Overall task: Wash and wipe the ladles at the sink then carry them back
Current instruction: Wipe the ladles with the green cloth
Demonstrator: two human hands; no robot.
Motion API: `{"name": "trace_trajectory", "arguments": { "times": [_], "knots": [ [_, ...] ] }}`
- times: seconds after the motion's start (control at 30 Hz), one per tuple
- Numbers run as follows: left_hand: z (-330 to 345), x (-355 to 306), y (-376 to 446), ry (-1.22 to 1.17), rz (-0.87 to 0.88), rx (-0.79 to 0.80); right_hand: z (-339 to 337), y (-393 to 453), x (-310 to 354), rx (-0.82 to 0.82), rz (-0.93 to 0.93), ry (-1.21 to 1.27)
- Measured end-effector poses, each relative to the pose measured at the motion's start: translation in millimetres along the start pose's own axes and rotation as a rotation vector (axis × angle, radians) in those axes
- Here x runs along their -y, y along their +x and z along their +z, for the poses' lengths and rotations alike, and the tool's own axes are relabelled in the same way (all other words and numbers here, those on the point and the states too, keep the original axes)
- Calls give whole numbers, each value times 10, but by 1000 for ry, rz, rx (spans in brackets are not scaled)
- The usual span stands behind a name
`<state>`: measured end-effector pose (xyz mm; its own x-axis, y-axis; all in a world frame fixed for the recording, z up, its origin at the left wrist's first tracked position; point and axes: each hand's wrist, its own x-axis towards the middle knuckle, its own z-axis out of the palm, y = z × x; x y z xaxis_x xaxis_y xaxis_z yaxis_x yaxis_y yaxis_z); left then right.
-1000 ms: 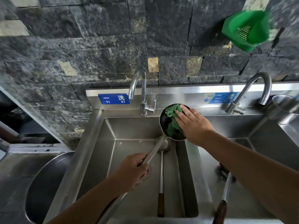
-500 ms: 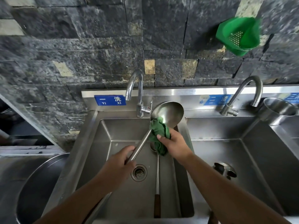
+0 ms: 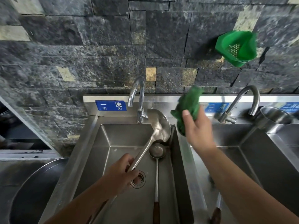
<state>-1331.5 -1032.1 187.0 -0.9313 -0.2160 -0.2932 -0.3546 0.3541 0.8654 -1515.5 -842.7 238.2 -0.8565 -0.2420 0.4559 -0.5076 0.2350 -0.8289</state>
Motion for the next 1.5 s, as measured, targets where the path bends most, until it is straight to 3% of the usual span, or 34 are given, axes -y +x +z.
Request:
{"name": "trace_trajectory", "arguments": {
  "times": [0.1, 0.17, 0.33, 0.5, 0.6, 0.77, 0.9, 0.97, 1.03, 1.13, 1.27, 1.4, 1.5],
  "knots": [
    [115, -86, -6, 9, 52, 47, 340, -54, -124, 315, -262, -578],
    [210, -89, -24, -6, 30, 22, 480, -66, -126, 376, -285, -750],
    [241, 51, -124, 0, 28, -67, 620, 116, -19, 495, -72, -587],
    [139, 158, -254, -103, 20, -13, 478, 499, -196, 475, 460, -179],
    [111, 155, -290, -234, -10, 21, 437, 505, -251, 445, 480, -17],
    [106, 96, -253, -308, -54, 56, 347, 305, -276, 296, 452, 17],
    [131, 15, -82, -396, -119, 57, 294, -115, -316, 139, 351, -70],
    [119, -35, -10, -430, -104, 54, 291, -327, -390, 141, 324, -48],
    [88, -82, 72, -473, -95, 48, 278, -514, -580, 227, 281, -155],
    [60, -137, 203, -570, -57, 73, 234, -737, -996, 426, 156, -534],
    [154, -169, 299, -577, -28, 97, 46, -795, -1530, 633, 190, -842],
    [249, -121, 363, -584, -87, 154, -6, -829, -2091, 727, 263, -942],
    [349, -9, 424, -541, -156, 166, 88, -1056, -2370, 866, 444, -921]
  ]
}}
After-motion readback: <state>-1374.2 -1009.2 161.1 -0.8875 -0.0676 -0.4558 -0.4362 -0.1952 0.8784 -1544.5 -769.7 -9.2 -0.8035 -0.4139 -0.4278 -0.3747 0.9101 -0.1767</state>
